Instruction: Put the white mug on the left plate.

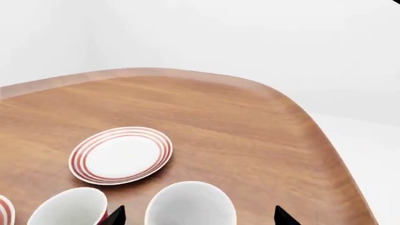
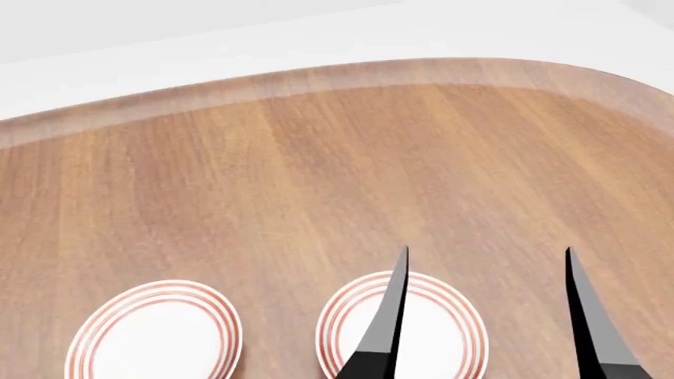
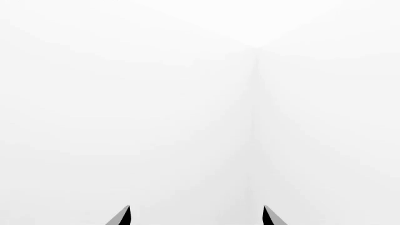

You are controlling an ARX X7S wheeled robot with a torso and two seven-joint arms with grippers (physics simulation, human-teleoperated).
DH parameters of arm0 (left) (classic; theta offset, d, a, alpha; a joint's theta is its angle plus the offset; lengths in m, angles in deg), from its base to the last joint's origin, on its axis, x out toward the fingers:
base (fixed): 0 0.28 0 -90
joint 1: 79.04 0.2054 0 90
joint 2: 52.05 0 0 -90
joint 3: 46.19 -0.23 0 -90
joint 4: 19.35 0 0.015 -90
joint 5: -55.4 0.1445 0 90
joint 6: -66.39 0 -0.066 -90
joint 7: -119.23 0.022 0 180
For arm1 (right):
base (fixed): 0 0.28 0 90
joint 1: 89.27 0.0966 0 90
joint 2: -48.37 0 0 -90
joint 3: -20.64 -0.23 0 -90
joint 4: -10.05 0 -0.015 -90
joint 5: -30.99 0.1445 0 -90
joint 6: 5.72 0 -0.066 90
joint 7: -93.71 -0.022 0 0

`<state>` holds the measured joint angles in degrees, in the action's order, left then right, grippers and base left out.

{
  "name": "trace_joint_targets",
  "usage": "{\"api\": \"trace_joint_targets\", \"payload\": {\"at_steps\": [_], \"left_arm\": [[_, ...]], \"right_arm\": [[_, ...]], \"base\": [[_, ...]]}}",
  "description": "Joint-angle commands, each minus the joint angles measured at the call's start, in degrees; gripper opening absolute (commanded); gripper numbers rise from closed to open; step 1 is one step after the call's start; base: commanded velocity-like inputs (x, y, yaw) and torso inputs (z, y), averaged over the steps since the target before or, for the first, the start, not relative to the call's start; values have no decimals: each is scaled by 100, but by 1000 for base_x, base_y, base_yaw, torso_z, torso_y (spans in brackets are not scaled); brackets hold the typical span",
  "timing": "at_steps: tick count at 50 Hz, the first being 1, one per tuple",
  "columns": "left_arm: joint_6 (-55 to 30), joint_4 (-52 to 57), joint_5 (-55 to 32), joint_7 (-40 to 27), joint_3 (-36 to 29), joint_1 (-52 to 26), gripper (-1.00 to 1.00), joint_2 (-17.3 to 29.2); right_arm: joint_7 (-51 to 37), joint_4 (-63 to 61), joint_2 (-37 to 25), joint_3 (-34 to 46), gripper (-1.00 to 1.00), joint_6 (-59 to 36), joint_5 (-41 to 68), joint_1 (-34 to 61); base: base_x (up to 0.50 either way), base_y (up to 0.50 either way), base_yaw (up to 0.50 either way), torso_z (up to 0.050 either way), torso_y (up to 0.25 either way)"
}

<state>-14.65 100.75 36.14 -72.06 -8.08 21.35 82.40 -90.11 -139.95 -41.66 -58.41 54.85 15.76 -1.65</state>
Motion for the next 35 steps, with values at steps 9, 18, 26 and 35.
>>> {"api": "trace_joint_targets", "payload": {"at_steps": [9,18,26,35], "left_arm": [[-374,-235,94,28,-187,-24,100,-91],[-496,-373,133,-19,-238,-14,100,-159],[-445,-340,201,-48,-287,61,100,-147],[-411,-464,293,-35,-390,131,100,-221]], "right_arm": [[-3,0,0,21,100,2,-12,0],[1,0,0,28,100,2,-19,-2],[11,0,0,14,100,-8,-6,-6],[13,0,0,25,100,11,-13,-10]], "base": [[0,0,0,0,0],[0,0,0,0,0],[0,0,0,0,0],[0,0,0,0,0]]}}
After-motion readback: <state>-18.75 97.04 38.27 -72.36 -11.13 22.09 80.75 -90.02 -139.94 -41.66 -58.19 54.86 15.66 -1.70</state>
